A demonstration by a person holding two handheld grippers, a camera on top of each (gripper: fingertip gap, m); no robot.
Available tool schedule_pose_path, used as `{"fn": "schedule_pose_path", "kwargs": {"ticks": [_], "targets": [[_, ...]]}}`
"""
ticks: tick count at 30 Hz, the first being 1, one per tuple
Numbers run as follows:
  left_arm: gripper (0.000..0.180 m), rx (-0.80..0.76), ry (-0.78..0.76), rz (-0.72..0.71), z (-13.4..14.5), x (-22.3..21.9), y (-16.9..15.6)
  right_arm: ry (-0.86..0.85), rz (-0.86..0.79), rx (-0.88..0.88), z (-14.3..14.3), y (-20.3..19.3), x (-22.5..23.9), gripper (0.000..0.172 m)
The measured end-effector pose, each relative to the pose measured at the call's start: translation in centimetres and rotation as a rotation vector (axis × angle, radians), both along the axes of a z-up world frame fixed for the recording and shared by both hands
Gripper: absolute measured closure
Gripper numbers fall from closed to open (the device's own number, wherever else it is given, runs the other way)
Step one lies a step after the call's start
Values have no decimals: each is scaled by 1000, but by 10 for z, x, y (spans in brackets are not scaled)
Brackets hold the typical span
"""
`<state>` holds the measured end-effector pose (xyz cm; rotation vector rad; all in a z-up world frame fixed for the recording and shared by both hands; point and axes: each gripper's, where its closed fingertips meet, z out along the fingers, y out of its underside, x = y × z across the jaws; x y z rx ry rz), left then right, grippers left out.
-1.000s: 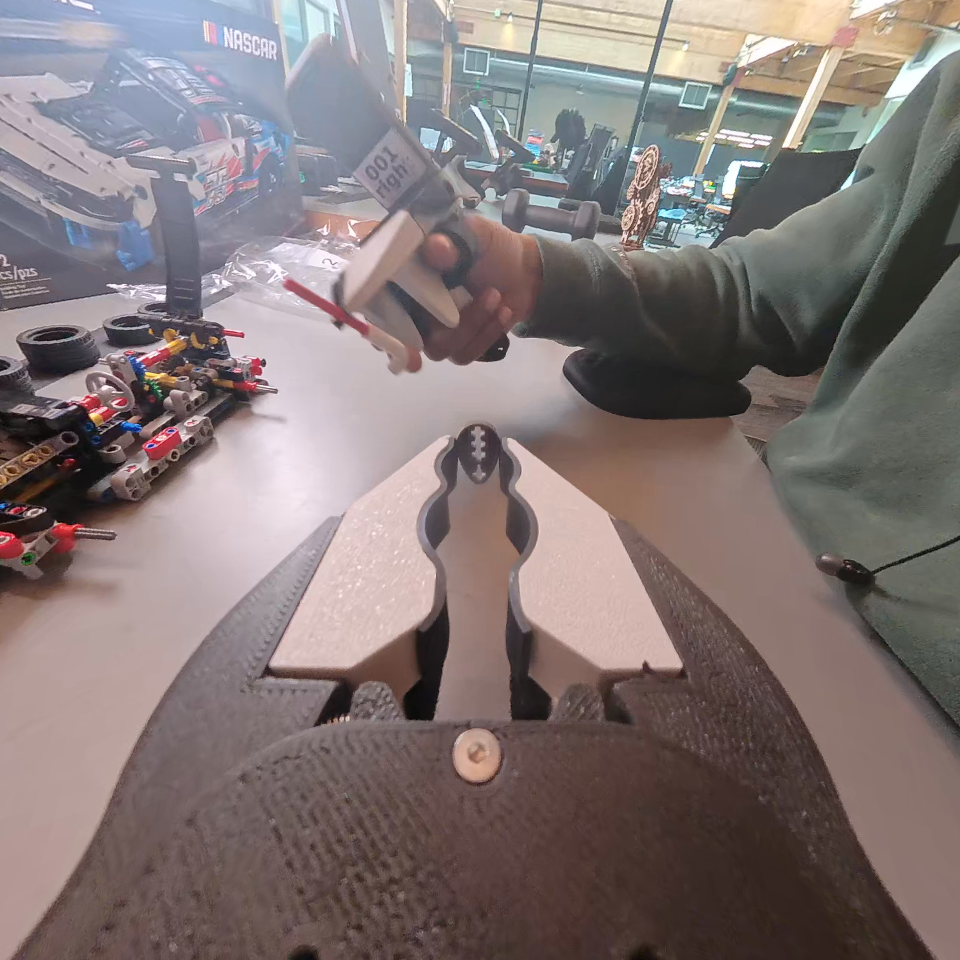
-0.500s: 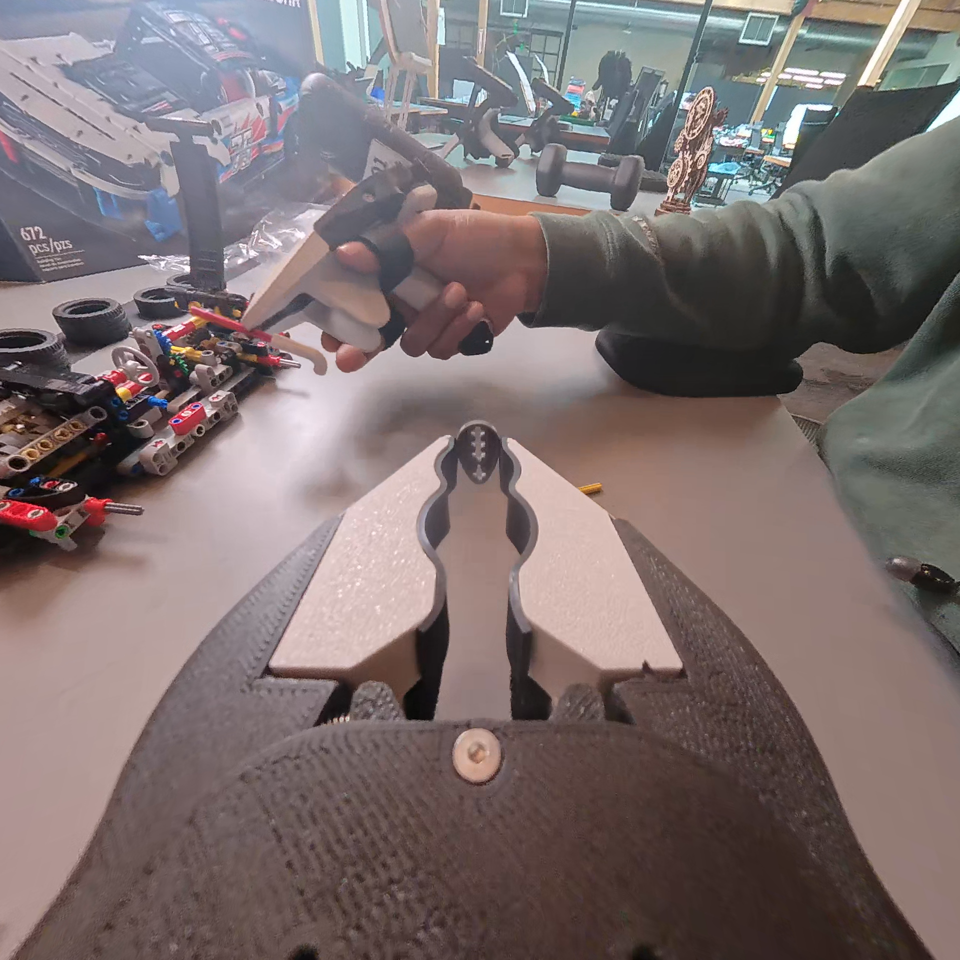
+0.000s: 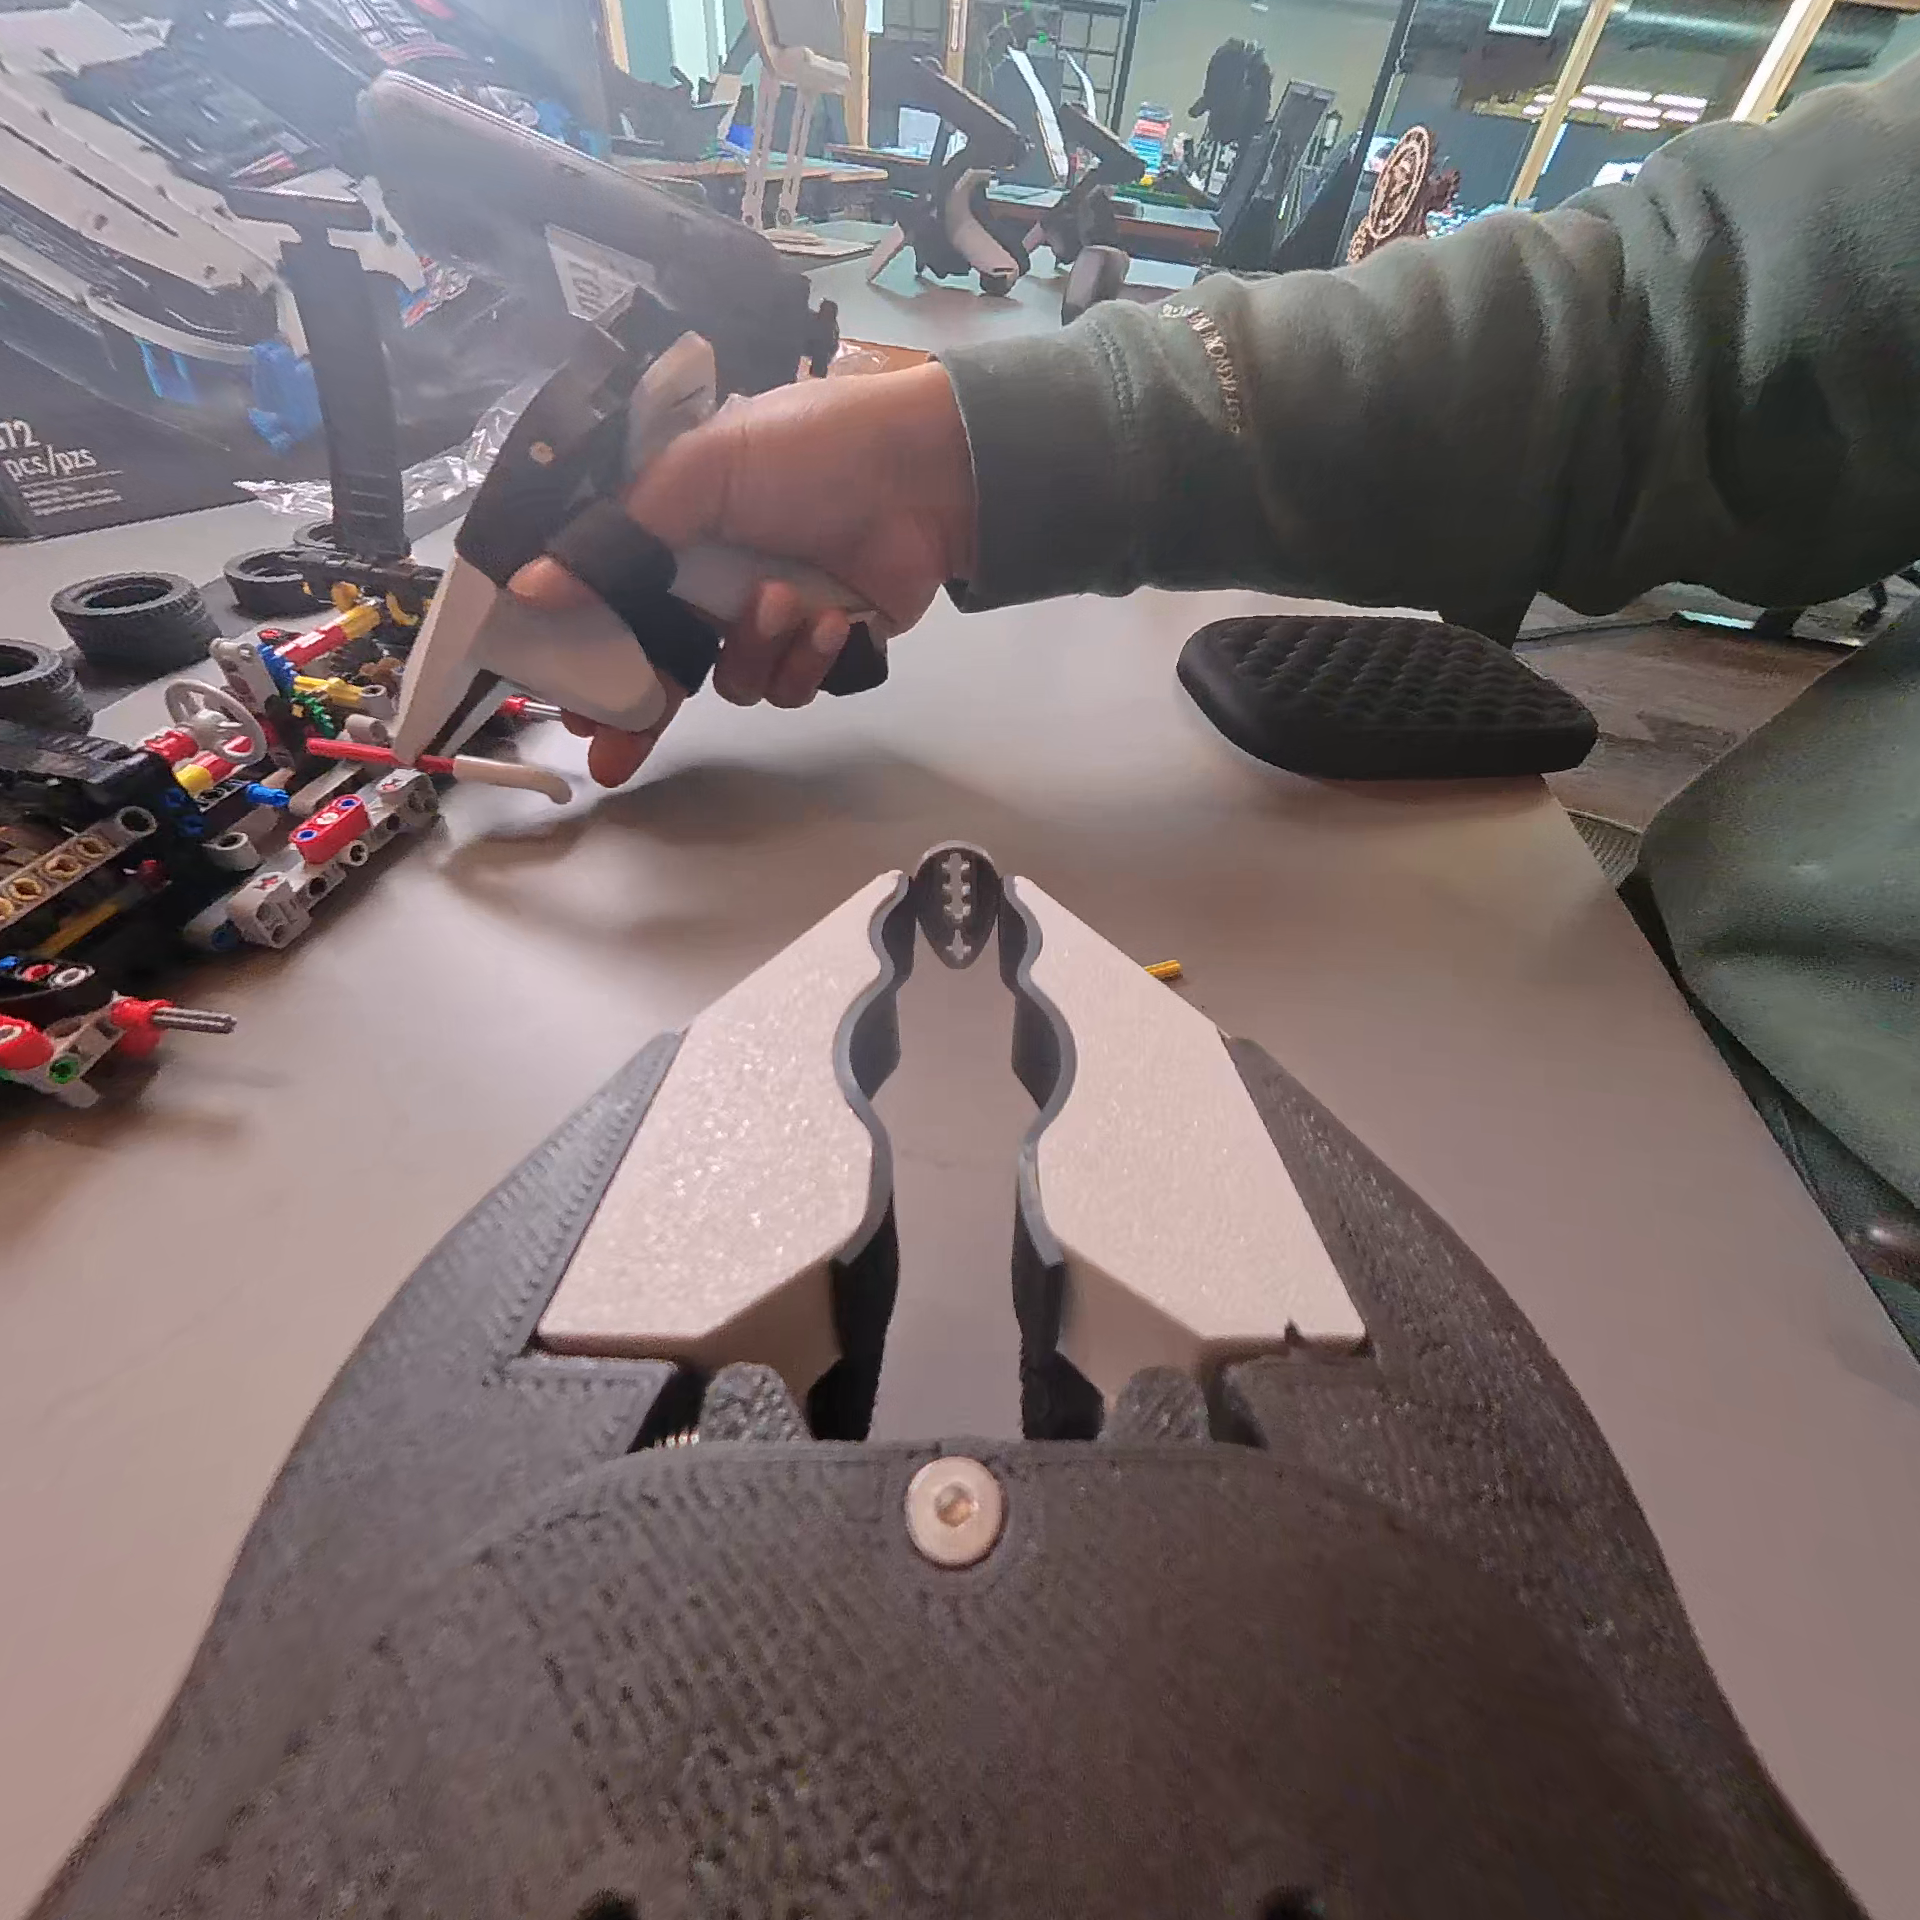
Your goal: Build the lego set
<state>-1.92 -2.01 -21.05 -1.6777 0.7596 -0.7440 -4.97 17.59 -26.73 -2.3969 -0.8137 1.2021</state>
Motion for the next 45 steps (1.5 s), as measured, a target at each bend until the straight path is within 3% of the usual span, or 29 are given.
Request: {"fn": "schedule_pose_path", "kwargs": {"ticks": [10,17,27,45], "targets": [[167,8,11,-9,3,2,-3,-76,-33,103,-4,9,6,160],[167,19,30,2,4,0,-2,-178,18,473,16,0,24,149],[167,20,71,7,-2,0,-1,-426,144,832,-2,-9,24,142],[167,43,88,2,2,2,-4,-715,78,1103,-13,15,14,166]]}}
